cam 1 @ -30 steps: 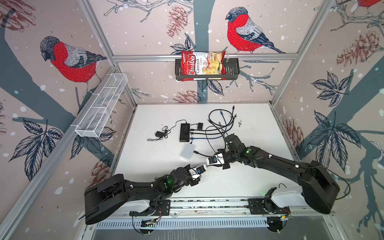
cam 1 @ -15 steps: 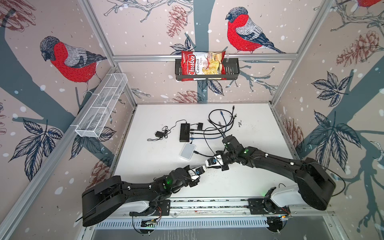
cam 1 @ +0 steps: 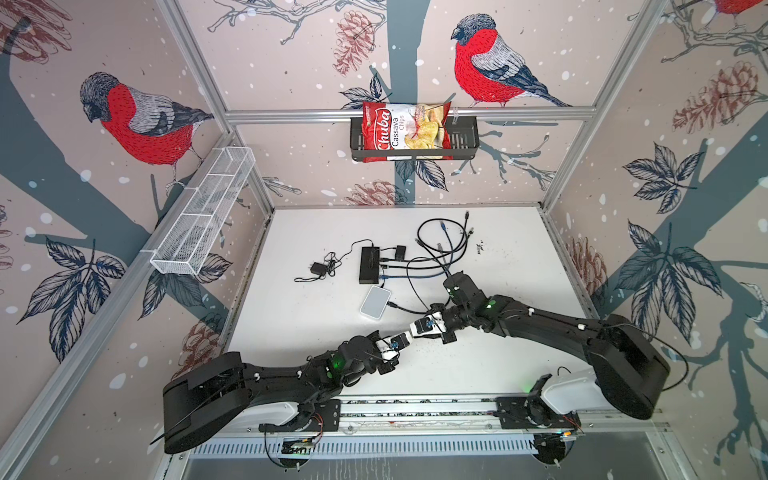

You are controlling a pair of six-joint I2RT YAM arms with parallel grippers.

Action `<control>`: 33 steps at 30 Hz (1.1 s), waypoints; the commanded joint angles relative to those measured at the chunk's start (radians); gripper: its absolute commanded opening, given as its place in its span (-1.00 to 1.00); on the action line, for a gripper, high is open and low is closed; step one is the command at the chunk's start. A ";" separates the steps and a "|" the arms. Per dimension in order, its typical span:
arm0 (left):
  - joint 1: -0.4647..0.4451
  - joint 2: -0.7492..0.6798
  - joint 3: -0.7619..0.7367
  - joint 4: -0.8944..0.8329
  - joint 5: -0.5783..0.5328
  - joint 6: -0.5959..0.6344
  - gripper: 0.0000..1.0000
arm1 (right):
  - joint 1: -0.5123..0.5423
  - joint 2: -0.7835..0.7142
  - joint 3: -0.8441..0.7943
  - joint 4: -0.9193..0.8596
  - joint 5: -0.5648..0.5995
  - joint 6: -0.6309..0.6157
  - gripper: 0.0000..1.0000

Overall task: Insert the plug into the switch port
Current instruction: 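Release the grey plug with the left gripper while the right carries it to the box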

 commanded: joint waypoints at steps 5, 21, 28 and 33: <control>0.001 -0.011 -0.004 0.028 0.006 0.016 -0.90 | 0.002 0.015 0.003 0.012 -0.015 0.012 -0.54; 0.001 -0.007 -0.006 0.054 -0.064 -0.020 -0.60 | 0.000 0.024 -0.019 0.097 0.012 0.063 -0.97; 0.015 -0.132 -0.049 0.091 -0.243 -0.123 0.78 | -0.001 0.083 -0.050 0.263 0.071 0.273 -0.98; 0.098 -0.246 0.011 -0.096 -0.277 -0.283 0.94 | 0.004 0.177 0.011 0.309 0.148 0.527 -0.98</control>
